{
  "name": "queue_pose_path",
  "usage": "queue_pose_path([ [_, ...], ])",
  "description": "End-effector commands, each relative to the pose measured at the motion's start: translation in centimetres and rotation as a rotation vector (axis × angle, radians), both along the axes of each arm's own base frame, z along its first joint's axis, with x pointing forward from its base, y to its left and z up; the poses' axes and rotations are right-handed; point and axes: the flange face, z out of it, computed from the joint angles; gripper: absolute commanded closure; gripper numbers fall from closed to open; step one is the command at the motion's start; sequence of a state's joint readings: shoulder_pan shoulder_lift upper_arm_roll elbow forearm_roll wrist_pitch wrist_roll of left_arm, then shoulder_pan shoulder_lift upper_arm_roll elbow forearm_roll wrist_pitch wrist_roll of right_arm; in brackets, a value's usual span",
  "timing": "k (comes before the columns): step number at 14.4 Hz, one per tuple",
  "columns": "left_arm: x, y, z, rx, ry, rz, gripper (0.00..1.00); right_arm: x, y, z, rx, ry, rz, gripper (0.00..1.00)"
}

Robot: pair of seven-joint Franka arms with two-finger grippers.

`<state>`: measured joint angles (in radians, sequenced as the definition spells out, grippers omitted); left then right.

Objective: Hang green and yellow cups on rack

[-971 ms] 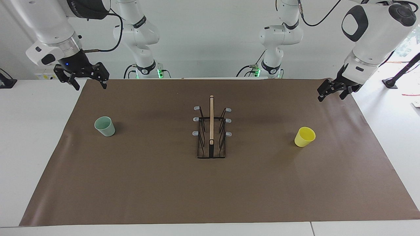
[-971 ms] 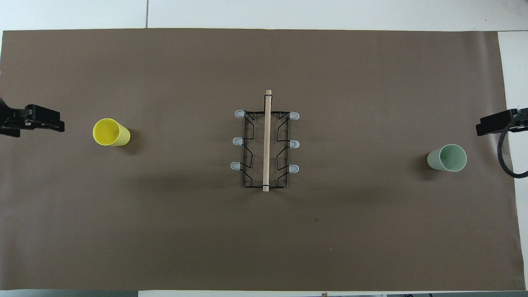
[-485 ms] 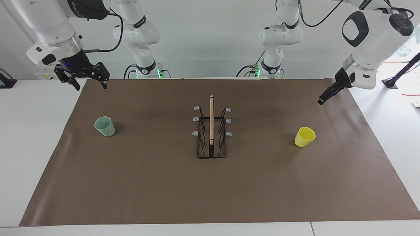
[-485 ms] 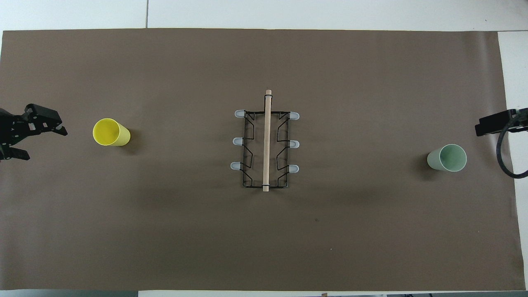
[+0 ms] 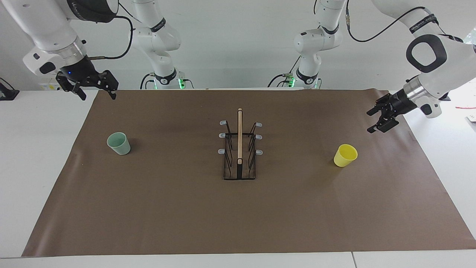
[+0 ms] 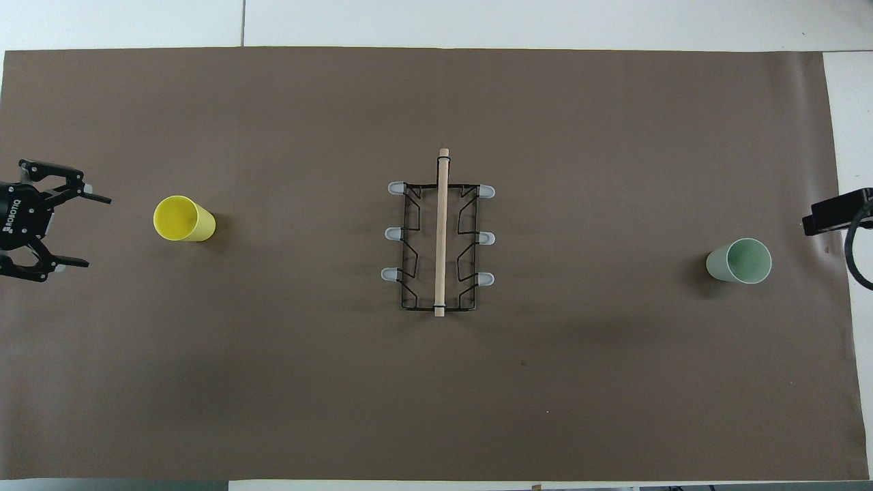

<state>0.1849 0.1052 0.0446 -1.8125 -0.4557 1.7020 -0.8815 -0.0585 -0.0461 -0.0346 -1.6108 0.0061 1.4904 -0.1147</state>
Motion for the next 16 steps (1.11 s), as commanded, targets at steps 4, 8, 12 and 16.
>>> queue_pose_path([
  [4, 0.1, 1.3, -2.6, -0.115, 0.047, 0.161, 0.0, 5.8, 3.8, -7.3, -0.069, 0.13, 0.075, 0.0],
  [8, -0.1, 3.9, -3.9, -0.218, 0.061, 0.282, 0.0, 9.8, 7.9, -12.8, -0.305, 0.213, 0.194, 0.0],
  [12, 0.7, 5.7, -8.4, -0.276, 0.106, 0.375, 0.0, 10.6, 11.9, -19.2, -0.517, 0.295, 0.339, 0.0],
  [16, -0.3, 7.4, -13.7, -0.323, 0.134, 0.505, 0.0, 6.4, 15.3, -23.9, -0.573, 0.33, 0.604, 0.0],
])
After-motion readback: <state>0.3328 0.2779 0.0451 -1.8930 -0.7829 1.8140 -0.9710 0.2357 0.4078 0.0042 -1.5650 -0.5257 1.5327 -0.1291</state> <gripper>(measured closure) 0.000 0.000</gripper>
